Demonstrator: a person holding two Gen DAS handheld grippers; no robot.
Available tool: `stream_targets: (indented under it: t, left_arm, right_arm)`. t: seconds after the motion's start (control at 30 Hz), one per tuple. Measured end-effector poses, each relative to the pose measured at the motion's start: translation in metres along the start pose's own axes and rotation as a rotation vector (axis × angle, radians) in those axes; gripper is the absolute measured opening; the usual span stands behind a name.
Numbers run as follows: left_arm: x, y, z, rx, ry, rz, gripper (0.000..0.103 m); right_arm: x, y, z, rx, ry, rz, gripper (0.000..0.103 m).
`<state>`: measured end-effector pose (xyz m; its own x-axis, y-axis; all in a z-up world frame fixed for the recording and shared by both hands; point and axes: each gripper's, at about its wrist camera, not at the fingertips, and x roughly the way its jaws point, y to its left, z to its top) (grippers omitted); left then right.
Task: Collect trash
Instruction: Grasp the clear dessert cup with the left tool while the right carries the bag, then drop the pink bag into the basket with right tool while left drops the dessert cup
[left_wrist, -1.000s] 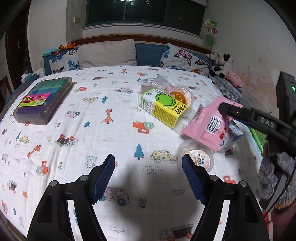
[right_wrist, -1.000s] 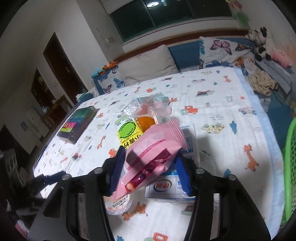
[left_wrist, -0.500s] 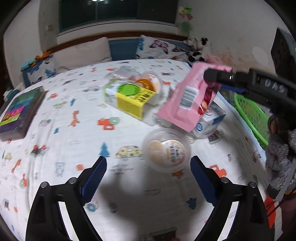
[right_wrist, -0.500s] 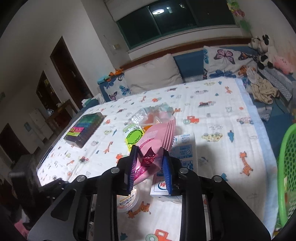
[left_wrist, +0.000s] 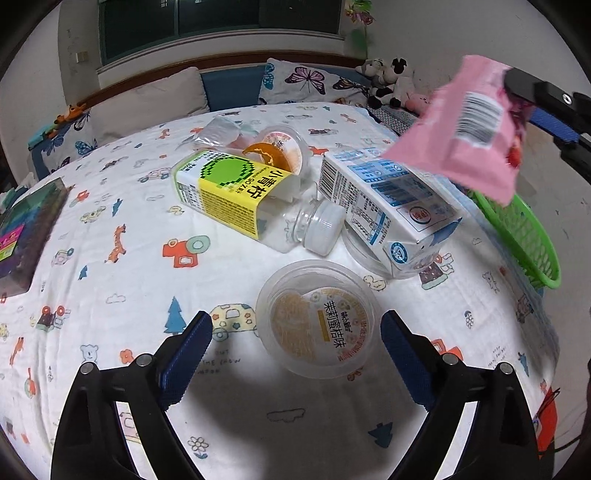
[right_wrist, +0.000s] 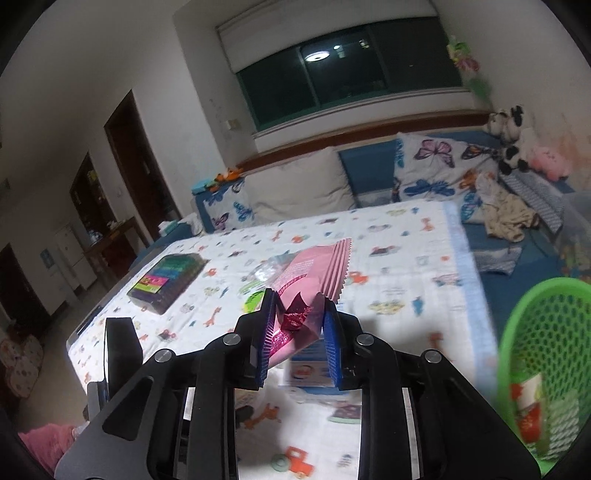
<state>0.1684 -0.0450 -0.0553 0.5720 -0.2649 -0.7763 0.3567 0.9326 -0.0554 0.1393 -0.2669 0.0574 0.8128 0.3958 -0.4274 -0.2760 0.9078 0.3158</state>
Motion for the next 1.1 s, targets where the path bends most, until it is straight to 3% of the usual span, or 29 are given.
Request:
stream_targets:
  t: [0.53, 0.73, 1.1]
  left_arm:
    - [0.011, -0.002, 0.003, -0.012, 0.024, -0.007, 0.089]
    - [0.012, -0.002, 0.004, -0.026, 0.029, -0.021, 0.067]
    - [-0.026, -0.016, 0.005, 0.01, -0.041, -0.016, 0.066]
  right_arm:
    - [-0.047, -0.073, -0.013, 0.064, -0.033, -0.203, 0.026]
    - [-0.065, -0.105, -0.023, 0.094, -0.032, -0.296, 0.026]
    - [-0.092, -0.176, -0.047, 0.175, 0.004, -0.489, 0.027]
